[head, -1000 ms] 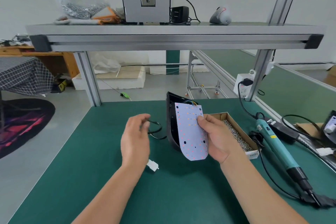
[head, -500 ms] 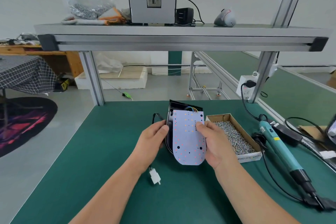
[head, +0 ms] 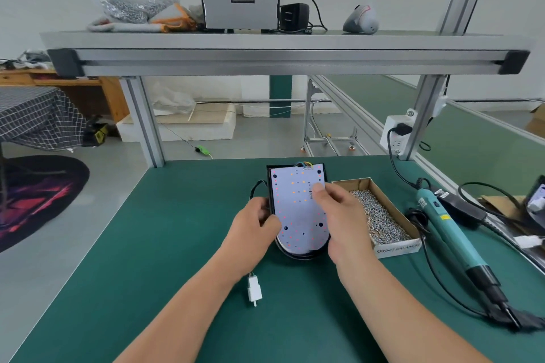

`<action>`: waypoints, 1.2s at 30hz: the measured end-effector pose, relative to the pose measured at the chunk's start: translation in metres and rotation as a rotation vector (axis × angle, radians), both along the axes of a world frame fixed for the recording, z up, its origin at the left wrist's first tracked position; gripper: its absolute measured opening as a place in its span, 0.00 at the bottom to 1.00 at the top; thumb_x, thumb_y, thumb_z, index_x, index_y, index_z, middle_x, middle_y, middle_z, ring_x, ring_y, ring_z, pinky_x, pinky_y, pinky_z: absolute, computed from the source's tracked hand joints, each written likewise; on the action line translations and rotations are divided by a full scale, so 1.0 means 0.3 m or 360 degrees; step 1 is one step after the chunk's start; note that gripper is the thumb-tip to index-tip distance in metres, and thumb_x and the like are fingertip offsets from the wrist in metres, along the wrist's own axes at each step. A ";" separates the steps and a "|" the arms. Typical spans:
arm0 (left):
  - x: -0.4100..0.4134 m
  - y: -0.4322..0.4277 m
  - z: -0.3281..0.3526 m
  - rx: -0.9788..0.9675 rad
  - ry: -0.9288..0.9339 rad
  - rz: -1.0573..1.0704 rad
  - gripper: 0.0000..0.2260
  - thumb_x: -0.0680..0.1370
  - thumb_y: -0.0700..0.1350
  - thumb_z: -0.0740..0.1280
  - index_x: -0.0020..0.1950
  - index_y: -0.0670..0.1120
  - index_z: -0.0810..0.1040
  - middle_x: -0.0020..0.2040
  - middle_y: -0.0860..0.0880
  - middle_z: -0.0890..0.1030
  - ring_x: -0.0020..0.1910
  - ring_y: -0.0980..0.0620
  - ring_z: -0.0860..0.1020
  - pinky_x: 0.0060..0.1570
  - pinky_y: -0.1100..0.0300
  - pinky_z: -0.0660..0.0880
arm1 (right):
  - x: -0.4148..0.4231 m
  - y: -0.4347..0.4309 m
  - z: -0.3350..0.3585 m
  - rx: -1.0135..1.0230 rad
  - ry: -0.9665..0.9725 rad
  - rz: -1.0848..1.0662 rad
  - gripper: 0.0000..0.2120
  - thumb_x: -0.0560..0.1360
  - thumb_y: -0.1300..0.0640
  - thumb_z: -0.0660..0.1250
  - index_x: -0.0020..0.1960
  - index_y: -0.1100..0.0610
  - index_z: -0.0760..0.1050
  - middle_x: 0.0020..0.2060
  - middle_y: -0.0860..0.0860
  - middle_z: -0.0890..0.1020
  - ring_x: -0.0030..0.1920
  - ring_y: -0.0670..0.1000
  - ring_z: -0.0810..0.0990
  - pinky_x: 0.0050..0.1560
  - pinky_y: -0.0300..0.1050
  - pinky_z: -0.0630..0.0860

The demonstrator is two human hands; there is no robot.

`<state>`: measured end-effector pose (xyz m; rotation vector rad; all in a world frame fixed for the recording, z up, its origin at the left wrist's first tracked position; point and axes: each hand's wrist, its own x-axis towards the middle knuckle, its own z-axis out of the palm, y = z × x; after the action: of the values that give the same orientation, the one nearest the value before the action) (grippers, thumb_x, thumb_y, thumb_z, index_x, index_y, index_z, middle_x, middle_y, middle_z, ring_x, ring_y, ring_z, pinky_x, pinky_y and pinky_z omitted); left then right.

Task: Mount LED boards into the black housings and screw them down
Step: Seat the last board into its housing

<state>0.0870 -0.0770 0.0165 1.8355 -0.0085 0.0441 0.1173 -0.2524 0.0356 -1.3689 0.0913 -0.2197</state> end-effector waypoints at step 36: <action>-0.008 0.024 0.000 -0.0803 0.0142 -0.0268 0.18 0.80 0.49 0.70 0.68 0.43 0.79 0.64 0.43 0.85 0.62 0.38 0.84 0.61 0.43 0.82 | 0.060 -0.079 -0.038 0.0490 -0.0003 0.0772 0.18 0.81 0.66 0.63 0.68 0.55 0.82 0.63 0.62 0.84 0.59 0.59 0.83 0.63 0.56 0.79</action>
<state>0.0847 -0.0697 0.0166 1.3254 -0.0817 -0.1428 0.1353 -0.2761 0.0241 -1.0466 -0.2013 0.1943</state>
